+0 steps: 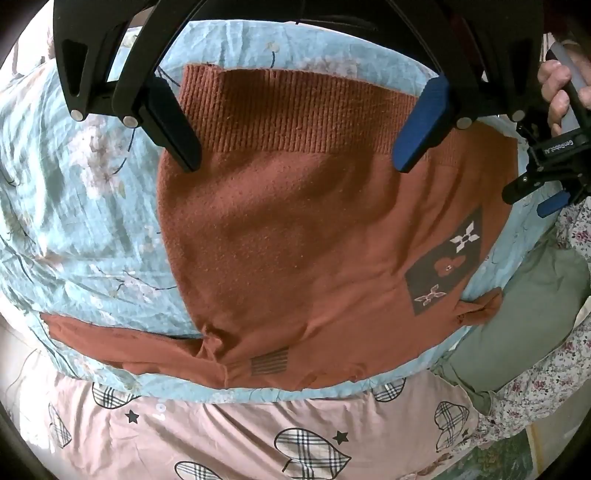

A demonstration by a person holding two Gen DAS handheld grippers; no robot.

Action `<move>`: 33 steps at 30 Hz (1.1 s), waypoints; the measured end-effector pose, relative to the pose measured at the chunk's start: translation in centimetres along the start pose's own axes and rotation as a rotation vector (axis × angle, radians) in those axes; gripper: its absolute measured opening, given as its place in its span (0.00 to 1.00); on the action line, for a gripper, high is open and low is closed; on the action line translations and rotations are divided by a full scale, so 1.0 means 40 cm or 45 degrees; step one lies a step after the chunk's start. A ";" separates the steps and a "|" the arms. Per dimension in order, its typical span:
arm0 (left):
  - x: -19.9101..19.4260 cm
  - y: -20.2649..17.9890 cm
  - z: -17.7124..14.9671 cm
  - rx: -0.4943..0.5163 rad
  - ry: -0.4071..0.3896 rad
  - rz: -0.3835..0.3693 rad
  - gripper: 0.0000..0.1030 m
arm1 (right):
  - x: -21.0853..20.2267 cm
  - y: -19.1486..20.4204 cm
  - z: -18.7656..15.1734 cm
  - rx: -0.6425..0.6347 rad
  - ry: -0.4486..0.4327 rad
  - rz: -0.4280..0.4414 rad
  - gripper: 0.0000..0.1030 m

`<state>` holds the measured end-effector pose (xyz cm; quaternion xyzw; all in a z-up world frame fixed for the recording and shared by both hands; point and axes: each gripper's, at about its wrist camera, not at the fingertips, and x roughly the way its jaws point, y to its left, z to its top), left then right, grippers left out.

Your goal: Fold small clothes

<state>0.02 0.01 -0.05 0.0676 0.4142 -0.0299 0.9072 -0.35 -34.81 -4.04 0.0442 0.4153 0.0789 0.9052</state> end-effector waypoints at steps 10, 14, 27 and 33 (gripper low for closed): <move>-0.001 -0.012 -0.021 0.016 -0.045 0.044 0.99 | -0.008 -0.002 0.005 0.003 -0.009 0.006 1.00; -0.003 0.004 -0.004 0.014 -0.054 0.050 0.99 | -0.011 0.002 0.010 0.006 -0.027 0.013 1.00; 0.000 0.007 0.002 -0.014 -0.010 0.028 0.99 | -0.010 0.009 0.020 0.002 -0.023 0.030 1.00; 0.004 0.007 0.007 -0.011 -0.054 0.043 0.99 | -0.006 0.005 0.019 0.003 0.001 0.026 1.00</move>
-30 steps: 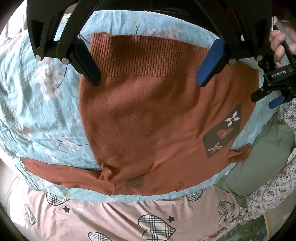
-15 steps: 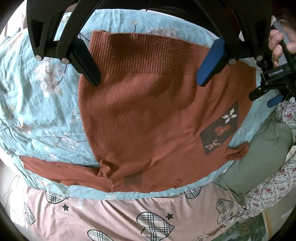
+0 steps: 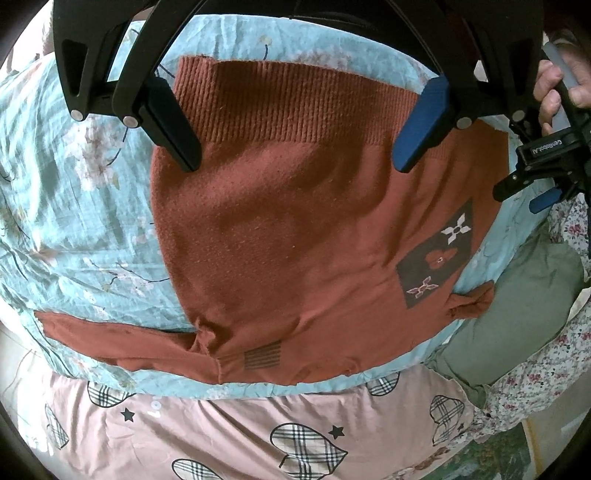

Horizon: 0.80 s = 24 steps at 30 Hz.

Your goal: Fold small clothes

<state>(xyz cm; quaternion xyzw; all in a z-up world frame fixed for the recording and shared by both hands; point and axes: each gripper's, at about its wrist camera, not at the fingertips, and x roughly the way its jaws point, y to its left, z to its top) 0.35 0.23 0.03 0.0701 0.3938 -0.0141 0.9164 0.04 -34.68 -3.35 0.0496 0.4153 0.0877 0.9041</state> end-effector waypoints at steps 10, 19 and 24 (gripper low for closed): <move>0.013 -0.005 0.004 0.006 0.015 -0.003 0.99 | 0.014 -0.020 0.007 0.031 0.053 0.000 1.00; 0.043 -0.013 0.016 -0.010 0.037 -0.034 0.99 | 0.030 -0.052 0.020 0.066 0.028 -0.001 1.00; 0.062 -0.017 0.022 -0.023 0.049 -0.039 0.99 | 0.044 -0.077 0.030 0.111 0.030 0.029 1.00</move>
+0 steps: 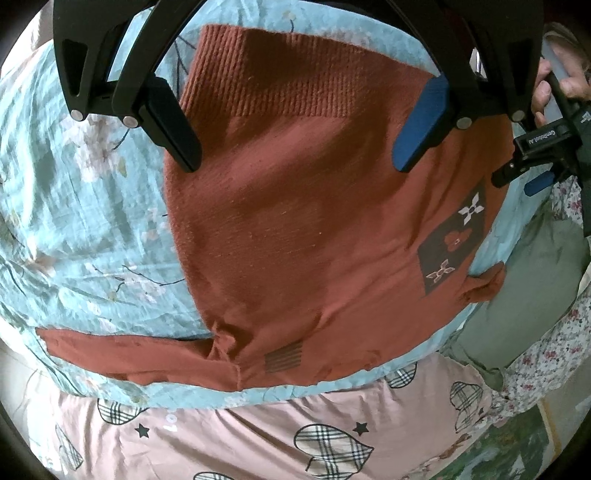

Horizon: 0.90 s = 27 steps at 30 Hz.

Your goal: Fold small clothes

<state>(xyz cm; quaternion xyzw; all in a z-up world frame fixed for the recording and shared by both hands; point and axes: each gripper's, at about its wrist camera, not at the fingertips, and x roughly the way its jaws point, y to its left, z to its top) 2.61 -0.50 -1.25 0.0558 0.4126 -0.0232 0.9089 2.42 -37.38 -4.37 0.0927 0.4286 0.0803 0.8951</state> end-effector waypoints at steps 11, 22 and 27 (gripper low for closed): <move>0.042 0.004 0.045 -0.019 -0.009 0.039 0.99 | 0.008 -0.189 0.107 0.142 -0.118 -0.020 1.00; 0.101 0.000 0.104 -0.013 0.060 0.007 0.99 | 0.022 -0.704 0.388 0.557 -0.331 -0.223 0.61; 0.138 -0.012 0.135 -0.023 0.088 -0.003 0.99 | 0.065 -0.936 0.476 0.809 -0.364 -0.315 0.52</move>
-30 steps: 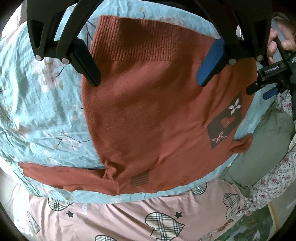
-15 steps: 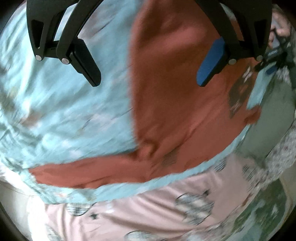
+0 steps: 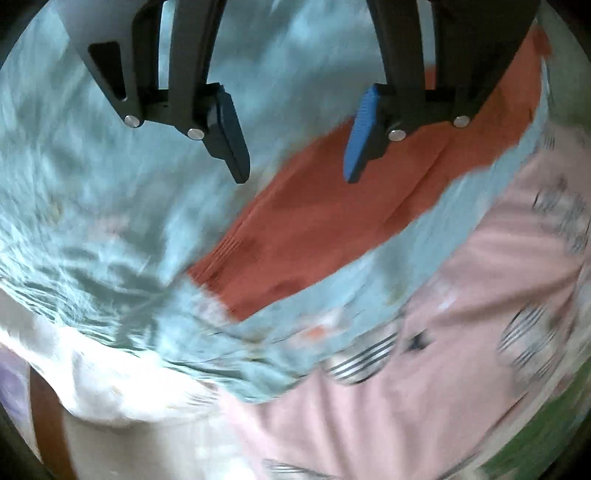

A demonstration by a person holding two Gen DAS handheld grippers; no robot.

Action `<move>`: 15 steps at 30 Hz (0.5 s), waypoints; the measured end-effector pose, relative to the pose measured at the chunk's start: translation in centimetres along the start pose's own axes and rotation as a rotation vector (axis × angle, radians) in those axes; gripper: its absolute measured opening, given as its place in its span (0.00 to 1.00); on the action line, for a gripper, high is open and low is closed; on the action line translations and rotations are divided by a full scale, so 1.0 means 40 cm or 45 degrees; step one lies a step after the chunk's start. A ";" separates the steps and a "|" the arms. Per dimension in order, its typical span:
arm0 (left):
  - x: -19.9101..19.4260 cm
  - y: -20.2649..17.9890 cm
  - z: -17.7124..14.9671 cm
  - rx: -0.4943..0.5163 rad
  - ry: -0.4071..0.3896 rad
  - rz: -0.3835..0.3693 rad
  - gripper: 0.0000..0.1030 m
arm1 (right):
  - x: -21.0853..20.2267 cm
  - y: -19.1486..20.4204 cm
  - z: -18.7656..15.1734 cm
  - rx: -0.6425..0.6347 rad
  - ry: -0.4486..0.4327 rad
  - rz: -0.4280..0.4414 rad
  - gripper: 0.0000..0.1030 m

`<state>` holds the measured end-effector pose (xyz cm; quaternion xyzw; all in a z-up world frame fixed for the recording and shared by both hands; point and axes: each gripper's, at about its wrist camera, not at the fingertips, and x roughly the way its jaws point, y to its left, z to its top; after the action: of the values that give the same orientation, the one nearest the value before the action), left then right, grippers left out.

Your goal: Fold small clothes

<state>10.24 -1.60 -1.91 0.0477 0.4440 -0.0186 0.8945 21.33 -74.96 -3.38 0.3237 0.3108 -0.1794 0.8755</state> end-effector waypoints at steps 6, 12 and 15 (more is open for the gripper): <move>0.060 -0.043 0.033 0.032 0.059 0.002 0.99 | 0.120 -0.082 0.101 0.173 0.029 -0.053 0.51; 0.093 -0.071 0.065 0.041 0.068 -0.019 0.99 | 0.106 -0.023 0.117 0.099 -0.010 -0.045 0.07; 0.095 -0.078 0.072 0.039 0.069 -0.035 0.99 | 0.050 0.095 0.096 -0.053 -0.067 0.056 0.07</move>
<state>14.56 -4.95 -3.41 0.0556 0.4683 -0.0364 0.8810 26.40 -75.02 -0.68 0.3072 0.2840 -0.1622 0.8937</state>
